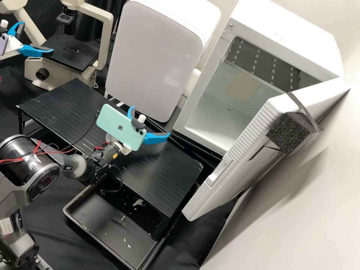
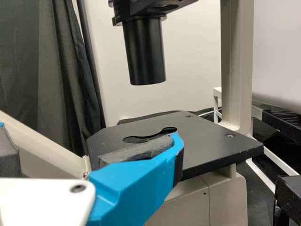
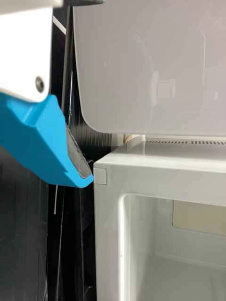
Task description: Place the petri dish in the incubator
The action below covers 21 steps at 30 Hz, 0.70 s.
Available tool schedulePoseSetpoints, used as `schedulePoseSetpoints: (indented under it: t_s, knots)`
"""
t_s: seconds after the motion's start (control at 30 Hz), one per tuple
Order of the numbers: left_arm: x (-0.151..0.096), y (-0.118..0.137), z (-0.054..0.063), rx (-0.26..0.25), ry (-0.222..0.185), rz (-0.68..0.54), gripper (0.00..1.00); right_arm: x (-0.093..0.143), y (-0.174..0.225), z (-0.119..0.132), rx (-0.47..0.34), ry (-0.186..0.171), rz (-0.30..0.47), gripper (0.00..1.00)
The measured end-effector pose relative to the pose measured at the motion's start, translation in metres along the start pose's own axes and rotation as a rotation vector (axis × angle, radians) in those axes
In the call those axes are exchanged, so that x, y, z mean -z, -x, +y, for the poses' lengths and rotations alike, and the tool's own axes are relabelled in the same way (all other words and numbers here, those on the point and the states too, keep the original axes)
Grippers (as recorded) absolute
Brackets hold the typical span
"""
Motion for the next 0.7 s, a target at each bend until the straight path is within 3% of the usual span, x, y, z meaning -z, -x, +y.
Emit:
schedulePoseSetpoints:
  t_s: [0.2,0.33,0.53,0.7]
  knots:
    - [0.000,0.000,0.000,0.000,0.000,0.000,1.00,-0.002,0.003,-0.001,-0.004,0.001,0.001,1.00]
    - [0.000,0.000,0.000,0.000,0.000,0.000,1.00,-0.008,0.027,0.004,-0.039,0.004,0.007,1.00]
    - [0.000,0.000,0.000,0.000,0.000,0.000,1.00,-0.003,0.073,0.014,-0.125,-0.045,0.091,1.00]
    - [0.000,0.000,0.000,0.000,0.000,0.000,1.00,0.008,0.110,0.008,-0.131,-0.050,0.162,1.00]
